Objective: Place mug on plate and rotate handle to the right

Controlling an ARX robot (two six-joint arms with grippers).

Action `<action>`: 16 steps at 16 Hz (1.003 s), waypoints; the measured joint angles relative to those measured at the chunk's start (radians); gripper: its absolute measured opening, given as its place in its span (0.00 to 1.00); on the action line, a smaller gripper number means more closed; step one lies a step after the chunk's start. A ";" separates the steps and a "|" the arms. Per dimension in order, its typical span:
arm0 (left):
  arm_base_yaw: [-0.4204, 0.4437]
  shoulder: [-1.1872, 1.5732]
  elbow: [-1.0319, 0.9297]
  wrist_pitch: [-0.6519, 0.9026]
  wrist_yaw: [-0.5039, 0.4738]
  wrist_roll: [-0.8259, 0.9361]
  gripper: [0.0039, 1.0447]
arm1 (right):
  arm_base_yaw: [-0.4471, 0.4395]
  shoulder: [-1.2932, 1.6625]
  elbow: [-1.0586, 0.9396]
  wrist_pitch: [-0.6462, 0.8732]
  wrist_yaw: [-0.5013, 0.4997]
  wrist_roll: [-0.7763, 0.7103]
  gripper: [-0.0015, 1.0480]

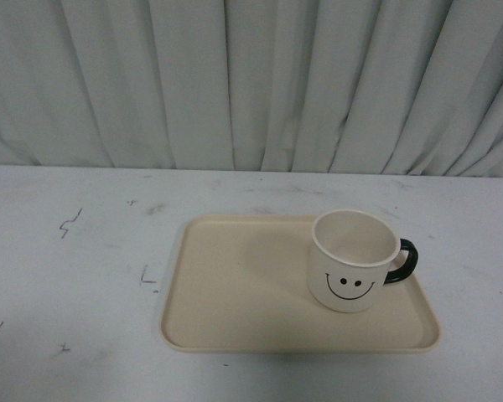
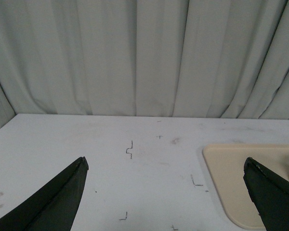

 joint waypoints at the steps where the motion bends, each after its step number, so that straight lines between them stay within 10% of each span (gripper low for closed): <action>1: 0.000 0.000 0.000 0.000 0.000 0.000 0.94 | 0.000 -0.027 0.000 -0.022 0.000 0.000 0.02; 16: 0.000 0.000 0.000 0.000 0.000 0.000 0.94 | 0.000 -0.315 0.000 -0.323 -0.003 0.003 0.02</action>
